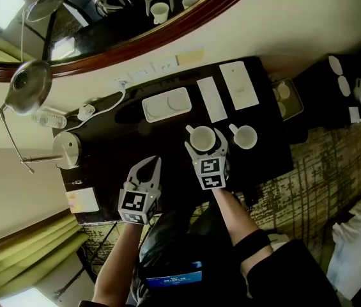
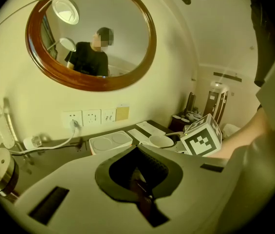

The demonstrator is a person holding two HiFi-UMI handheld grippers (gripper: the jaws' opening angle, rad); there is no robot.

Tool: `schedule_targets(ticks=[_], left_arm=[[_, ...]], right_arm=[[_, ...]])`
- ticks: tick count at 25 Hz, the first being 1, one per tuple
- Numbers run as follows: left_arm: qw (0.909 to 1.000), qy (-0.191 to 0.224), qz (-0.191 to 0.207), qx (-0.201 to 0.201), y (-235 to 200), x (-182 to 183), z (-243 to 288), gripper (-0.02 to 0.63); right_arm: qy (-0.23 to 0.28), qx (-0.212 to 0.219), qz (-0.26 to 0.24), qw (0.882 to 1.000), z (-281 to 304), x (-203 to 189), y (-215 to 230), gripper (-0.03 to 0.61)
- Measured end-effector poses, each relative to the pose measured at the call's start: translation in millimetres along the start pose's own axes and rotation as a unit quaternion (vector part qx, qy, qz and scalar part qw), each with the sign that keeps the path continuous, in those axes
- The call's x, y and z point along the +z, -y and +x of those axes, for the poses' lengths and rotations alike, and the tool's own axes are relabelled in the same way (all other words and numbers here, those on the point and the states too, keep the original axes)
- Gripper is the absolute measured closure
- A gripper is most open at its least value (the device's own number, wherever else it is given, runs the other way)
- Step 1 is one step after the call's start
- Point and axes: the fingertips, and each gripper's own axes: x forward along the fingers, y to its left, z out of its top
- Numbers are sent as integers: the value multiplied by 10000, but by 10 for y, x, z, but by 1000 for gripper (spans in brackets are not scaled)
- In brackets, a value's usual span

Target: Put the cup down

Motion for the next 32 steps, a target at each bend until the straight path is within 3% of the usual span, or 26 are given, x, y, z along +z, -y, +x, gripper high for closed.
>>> schedule_targets(ticks=[4, 16, 27, 32], left_arm=[[9999, -40, 64, -129, 64, -21, 66, 614], [9995, -63, 110, -300, 125, -19, 109, 614], [9992, -77, 22, -389, 181, -16, 127, 614], [9993, -73, 54, -351, 192, 39, 78, 614]], right_arm=[[-18, -270, 156, 9995, 7, -123, 82, 135], [-48, -372, 165, 9992, -10, -428, 45, 114], [-106, -249, -23, 9996, -54, -412, 6, 84], [-94, 41, -181, 9998, -240, -256, -45, 85]])
